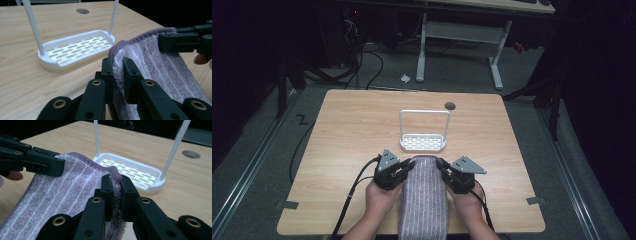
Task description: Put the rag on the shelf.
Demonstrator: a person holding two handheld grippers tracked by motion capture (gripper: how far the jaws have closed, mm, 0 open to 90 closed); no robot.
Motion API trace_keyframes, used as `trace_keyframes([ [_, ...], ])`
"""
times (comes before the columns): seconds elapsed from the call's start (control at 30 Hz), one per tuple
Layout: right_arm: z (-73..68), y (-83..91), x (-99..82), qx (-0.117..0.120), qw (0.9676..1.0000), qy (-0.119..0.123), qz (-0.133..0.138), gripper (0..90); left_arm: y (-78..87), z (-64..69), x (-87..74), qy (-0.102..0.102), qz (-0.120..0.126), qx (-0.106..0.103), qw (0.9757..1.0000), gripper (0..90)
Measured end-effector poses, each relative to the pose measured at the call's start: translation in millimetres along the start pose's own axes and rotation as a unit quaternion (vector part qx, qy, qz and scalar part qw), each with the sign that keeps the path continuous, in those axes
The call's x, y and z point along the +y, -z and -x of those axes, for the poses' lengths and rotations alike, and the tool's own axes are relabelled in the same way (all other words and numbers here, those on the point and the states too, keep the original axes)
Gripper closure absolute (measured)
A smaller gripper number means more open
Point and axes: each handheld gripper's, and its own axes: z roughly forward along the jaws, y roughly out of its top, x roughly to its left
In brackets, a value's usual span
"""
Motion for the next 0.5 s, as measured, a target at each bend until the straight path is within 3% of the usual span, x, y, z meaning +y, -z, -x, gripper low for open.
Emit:
trace_keyframes([
  [0.13, -0.7, 3.5, 6.8, -0.006, 0.9999, 0.002, 0.013, 83.3, 4.1, 1.0, 4.5, 0.009, 0.023, 0.005, 0.9997, 80.7],
  [0.5, -2.6, 15.9, 34.8, -0.016, 0.9980, 0.010, 0.060, 83.3, 16.2, 5.9, 32.7, -0.008, 0.062, 0.020, 0.9978, 80.7],
])
